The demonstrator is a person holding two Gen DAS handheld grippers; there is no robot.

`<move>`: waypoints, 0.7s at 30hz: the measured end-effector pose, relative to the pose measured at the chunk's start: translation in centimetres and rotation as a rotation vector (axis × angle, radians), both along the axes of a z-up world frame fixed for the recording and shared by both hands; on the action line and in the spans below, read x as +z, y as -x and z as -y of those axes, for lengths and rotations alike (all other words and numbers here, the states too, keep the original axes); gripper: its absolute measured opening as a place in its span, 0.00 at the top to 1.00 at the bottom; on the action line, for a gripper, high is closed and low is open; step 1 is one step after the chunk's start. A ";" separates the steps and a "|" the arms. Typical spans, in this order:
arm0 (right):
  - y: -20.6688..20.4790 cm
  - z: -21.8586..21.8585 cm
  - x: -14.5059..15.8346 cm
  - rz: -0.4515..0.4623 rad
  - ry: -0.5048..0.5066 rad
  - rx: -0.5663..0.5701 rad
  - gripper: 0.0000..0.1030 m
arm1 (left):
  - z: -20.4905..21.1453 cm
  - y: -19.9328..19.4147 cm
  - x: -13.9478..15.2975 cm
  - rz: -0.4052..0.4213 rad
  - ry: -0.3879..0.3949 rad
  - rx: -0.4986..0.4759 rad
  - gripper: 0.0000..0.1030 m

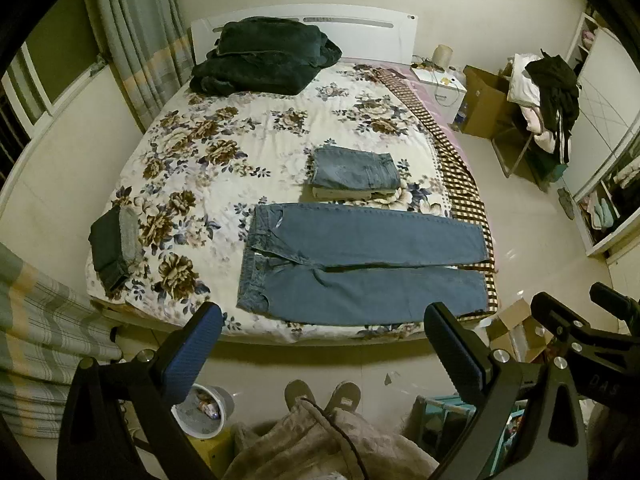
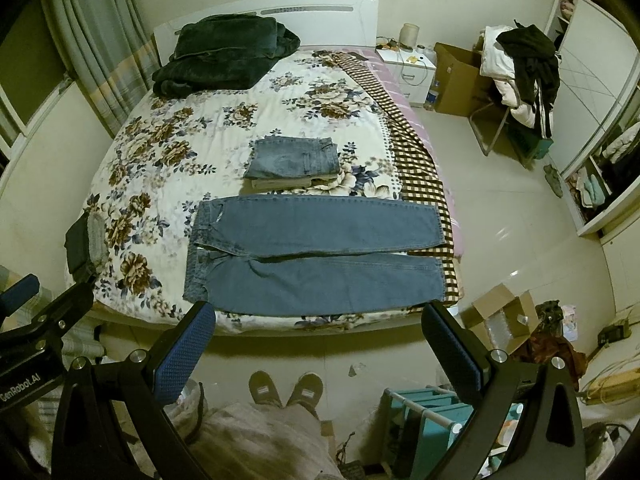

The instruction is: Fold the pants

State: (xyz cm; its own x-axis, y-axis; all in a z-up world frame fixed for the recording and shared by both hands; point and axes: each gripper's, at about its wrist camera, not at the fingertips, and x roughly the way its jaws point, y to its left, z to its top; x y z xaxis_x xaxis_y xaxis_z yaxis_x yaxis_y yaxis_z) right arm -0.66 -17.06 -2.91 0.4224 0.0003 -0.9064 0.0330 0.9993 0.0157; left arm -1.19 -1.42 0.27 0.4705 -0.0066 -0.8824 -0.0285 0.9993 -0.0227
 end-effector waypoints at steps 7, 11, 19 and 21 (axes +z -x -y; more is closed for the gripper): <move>0.1 0.0 -0.2 -0.004 0.002 -0.001 0.00 | 0.7 0.5 -0.3 -0.003 0.003 -0.003 0.00; 0.2 0.4 -0.9 -0.010 -0.003 -0.008 0.00 | 1.0 0.2 -0.5 -0.008 0.004 -0.004 0.00; -1.3 1.2 -3.9 -0.037 -0.010 -0.086 0.00 | -0.4 -3.4 -3.0 0.004 -0.011 0.023 0.00; -2.6 1.2 -4.9 -0.043 -0.003 -0.120 0.00 | -1.4 -4.8 -3.7 0.008 -0.011 0.027 0.00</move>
